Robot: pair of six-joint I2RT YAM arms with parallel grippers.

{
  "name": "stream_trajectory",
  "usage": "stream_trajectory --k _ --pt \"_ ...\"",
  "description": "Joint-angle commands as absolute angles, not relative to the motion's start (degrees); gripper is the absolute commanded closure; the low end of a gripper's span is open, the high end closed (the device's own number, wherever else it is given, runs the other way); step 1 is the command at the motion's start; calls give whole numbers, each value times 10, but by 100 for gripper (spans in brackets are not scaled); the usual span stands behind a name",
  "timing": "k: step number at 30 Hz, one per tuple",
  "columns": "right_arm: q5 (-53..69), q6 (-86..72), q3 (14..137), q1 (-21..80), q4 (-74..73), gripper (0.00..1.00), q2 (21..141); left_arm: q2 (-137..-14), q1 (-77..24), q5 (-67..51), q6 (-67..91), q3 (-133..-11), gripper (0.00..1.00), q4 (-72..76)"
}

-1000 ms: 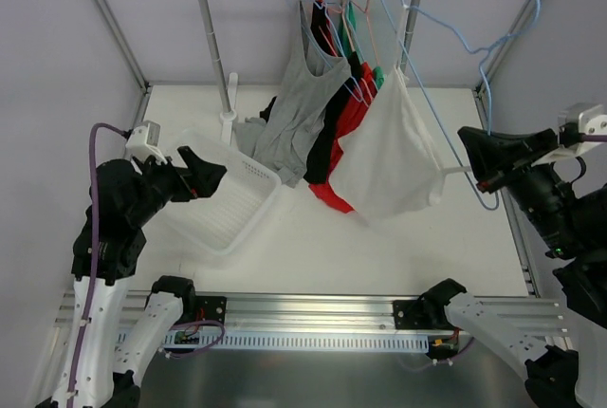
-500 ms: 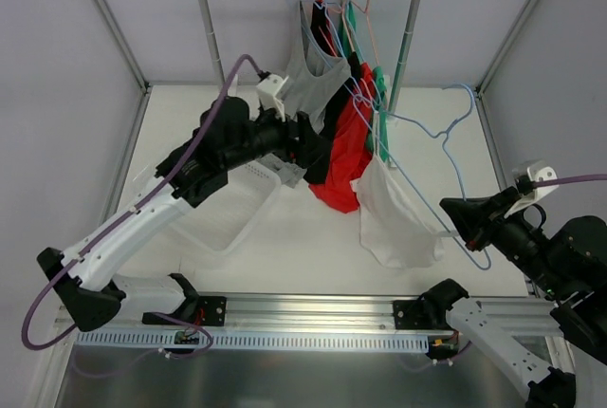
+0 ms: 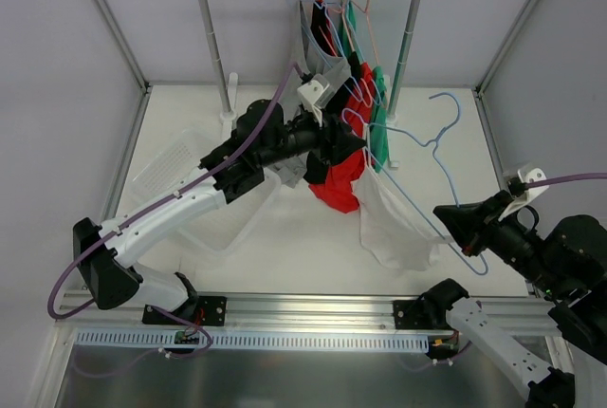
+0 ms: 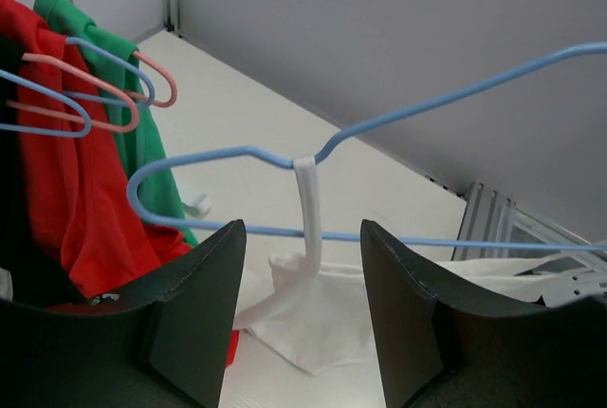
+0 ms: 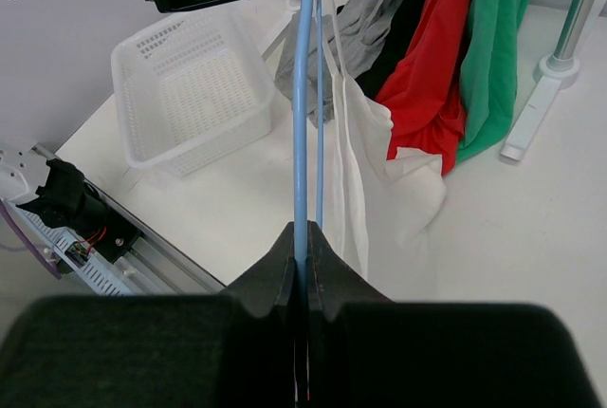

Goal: Remove the tank top from the hanger

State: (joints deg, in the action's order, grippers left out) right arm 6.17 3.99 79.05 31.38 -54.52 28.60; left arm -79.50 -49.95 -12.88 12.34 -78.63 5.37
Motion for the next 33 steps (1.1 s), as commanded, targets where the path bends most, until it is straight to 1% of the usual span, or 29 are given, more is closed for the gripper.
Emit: stream_trajectory --k 1,6,8,10,11,12,14,16,17,18,21,25,33 --pt "87 36 790 312 -519 100 301 -799 -504 -134 115 -780 48 146" --pt "86 43 787 313 -515 100 306 -816 -505 -142 122 -785 49 153" --pt "88 43 786 313 -512 100 306 -823 -506 -142 123 -785 55 154" --pt "91 44 786 313 -511 100 306 -825 -505 -137 123 -786 67 155" --pt "91 44 786 313 -510 100 306 -827 -505 -134 122 -786 70 155" --pt "91 45 786 313 -508 100 306 -827 -505 -134 122 -786 72 155" --pt "91 46 787 313 -508 100 306 -826 -505 -130 120 -783 81 154" --pt "88 48 787 312 -506 100 306 -824 -505 -119 120 -779 92 154" --pt "87 49 787 312 -506 100 307 -818 -505 -115 118 -776 94 154" --pt "85 50 786 312 -506 100 308 -816 -505 -113 118 -774 94 155" --pt "84 54 784 312 -505 100 313 -804 -505 -100 116 -765 100 154" --pt "90 64 780 312 -504 100 318 -785 -505 -56 115 -745 100 150" --pt "129 98 762 313 -497 100 310 -751 -505 121 123 -733 100 92"
